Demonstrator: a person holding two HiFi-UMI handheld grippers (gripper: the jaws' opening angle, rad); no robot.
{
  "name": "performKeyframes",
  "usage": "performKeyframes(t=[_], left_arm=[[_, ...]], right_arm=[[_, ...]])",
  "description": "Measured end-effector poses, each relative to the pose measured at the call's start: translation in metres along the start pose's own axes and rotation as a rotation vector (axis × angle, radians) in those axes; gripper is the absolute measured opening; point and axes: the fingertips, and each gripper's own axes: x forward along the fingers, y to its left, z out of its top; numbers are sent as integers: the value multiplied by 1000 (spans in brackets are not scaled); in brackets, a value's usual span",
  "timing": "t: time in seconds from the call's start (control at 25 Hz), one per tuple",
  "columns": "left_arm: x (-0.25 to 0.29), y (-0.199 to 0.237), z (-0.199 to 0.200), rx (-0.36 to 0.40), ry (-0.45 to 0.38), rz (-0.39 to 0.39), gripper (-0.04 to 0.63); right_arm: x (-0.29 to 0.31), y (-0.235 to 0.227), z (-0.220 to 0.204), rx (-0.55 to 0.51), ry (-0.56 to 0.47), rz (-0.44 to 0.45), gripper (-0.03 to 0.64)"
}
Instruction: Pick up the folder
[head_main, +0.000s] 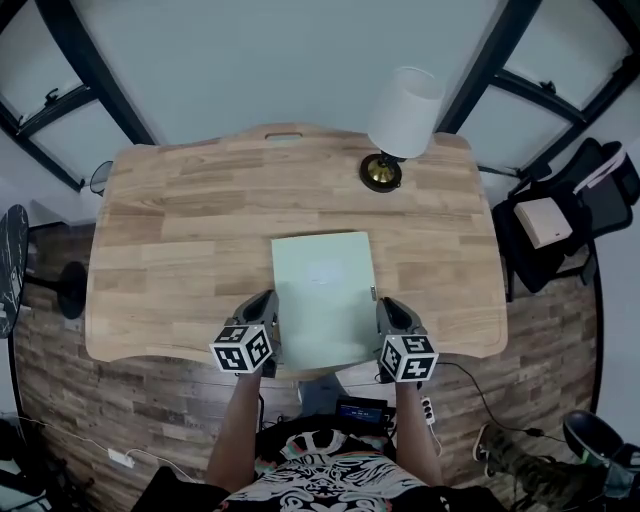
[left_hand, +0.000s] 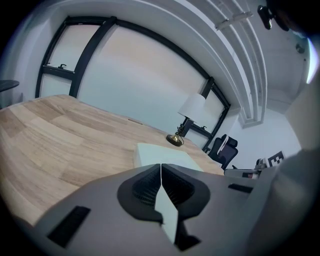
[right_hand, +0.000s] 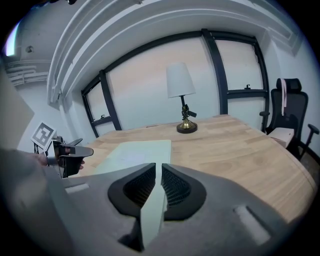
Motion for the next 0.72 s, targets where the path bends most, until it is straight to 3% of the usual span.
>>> performKeyframes(t=[0.28, 0.4, 0.56, 0.72], left_arm=[[11, 7, -8, 10, 40, -4, 13], [18, 10, -9, -35, 59, -18, 129], [29, 13, -16, -85, 100, -48, 200], [39, 14, -25, -142, 150, -76, 265]], right_arm=[[21, -5, -17, 74, 83, 46, 96], [29, -5, -23, 101, 120, 67, 142], [40, -2, -30, 141, 165, 106, 215], [51, -2, -32, 167, 195, 130, 245]])
